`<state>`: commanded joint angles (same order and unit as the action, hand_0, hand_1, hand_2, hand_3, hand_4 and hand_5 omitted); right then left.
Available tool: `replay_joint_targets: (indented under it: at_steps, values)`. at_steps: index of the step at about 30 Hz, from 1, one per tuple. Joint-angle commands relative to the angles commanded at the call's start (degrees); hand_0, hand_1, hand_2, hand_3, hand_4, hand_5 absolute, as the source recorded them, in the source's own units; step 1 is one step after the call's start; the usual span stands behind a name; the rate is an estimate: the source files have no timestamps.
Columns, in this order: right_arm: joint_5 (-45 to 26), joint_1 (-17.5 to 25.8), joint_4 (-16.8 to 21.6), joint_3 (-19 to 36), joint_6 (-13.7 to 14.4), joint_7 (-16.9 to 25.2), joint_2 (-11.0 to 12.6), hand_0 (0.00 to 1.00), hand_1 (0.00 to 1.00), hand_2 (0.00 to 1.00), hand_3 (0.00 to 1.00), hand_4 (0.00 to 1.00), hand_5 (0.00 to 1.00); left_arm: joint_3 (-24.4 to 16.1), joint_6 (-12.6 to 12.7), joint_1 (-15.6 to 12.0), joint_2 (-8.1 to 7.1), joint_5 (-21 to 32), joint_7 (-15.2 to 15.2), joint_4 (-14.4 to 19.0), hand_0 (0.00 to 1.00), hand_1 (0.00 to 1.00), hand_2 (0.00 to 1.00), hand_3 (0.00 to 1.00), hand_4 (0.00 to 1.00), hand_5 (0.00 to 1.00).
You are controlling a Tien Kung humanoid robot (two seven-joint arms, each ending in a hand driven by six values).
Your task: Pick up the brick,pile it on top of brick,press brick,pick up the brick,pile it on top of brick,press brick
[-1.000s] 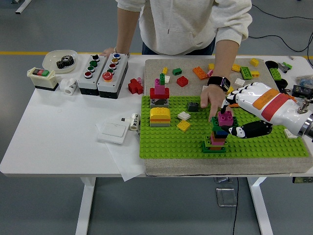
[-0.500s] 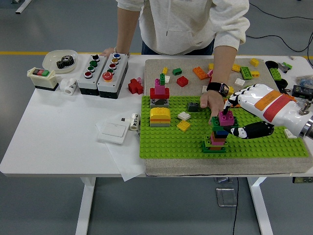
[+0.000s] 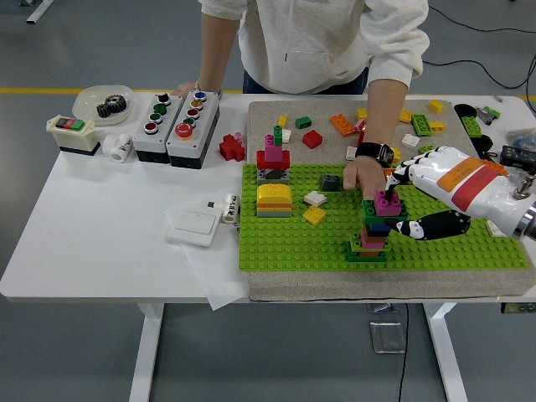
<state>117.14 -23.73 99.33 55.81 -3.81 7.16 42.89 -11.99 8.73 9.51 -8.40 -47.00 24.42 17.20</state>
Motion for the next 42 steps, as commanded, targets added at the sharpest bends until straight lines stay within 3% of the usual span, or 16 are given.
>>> replay_joint_targets:
  at_steps: [42]
  values:
    - [0.5,1.3,-0.3,0.5,-1.3,-0.7,-0.4,0.467,0.537,0.593,0.539,0.746,0.473,0.1,-0.5,0.1,-0.15,-0.1,-0.1,0.1,0.447,0.548,0.582,0.623,0.657,0.799]
